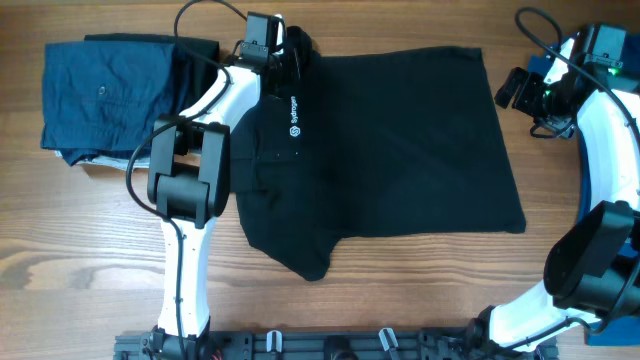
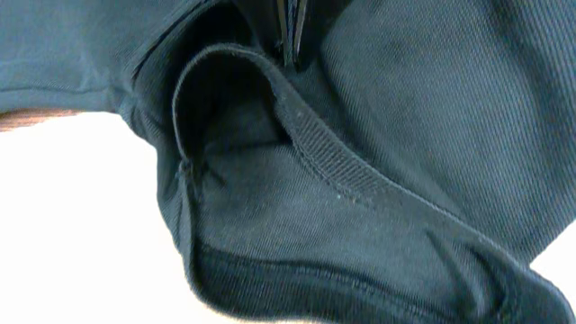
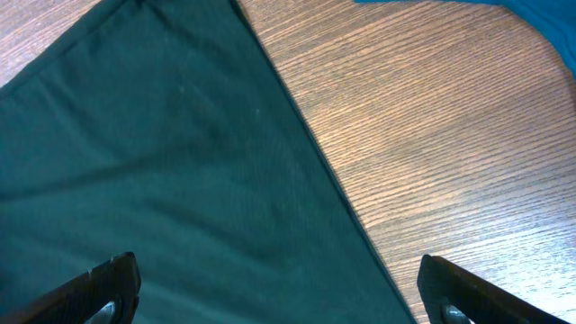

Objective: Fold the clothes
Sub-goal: 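Pull the collar up-left with the left gripper to straighten the neckline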

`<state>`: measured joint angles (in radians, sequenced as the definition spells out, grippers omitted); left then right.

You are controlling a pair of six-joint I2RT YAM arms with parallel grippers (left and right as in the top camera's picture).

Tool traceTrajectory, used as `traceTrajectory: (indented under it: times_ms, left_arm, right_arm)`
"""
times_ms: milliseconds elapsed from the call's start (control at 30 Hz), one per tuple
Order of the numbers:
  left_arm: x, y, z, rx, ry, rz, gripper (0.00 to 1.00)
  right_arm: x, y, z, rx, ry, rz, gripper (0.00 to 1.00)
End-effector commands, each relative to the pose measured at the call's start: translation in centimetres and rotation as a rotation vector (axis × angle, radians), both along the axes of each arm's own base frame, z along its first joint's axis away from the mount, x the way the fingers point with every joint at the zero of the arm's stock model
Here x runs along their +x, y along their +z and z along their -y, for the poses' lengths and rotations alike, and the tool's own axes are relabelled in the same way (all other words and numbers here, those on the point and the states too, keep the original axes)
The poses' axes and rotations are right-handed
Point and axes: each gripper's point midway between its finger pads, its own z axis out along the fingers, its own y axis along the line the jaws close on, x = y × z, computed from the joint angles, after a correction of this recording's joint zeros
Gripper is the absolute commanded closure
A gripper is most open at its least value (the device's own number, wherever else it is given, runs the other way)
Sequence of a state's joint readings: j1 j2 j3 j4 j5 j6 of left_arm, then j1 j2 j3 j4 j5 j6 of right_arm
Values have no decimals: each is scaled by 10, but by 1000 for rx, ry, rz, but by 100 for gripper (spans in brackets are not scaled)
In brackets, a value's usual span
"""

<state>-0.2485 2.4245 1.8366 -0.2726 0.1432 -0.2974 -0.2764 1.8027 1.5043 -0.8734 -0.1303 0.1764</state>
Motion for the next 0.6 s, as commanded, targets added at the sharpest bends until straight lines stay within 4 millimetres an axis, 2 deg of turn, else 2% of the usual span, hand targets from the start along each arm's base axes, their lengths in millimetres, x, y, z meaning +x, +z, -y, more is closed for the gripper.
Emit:
traceTrajectory:
  times_ms: [0, 200, 367, 433, 567]
  left_arm:
    - [3, -5, -3, 9, 9, 11, 96]
    - [10, -7, -1, 1, 10, 39, 96]
    - [13, -35, 0, -2, 15, 35, 96]
    - [16, -38, 1, -5, 15, 49, 96]
    - [32, -20, 1, -29, 20, 140, 96]
  right_arm:
    - [2, 6, 3, -17, 11, 16, 0]
    - [2, 6, 3, -17, 11, 16, 0]
    - [2, 6, 3, -17, 11, 16, 0]
    - [2, 6, 3, -17, 11, 16, 0]
    - [2, 6, 3, -17, 11, 16, 0]
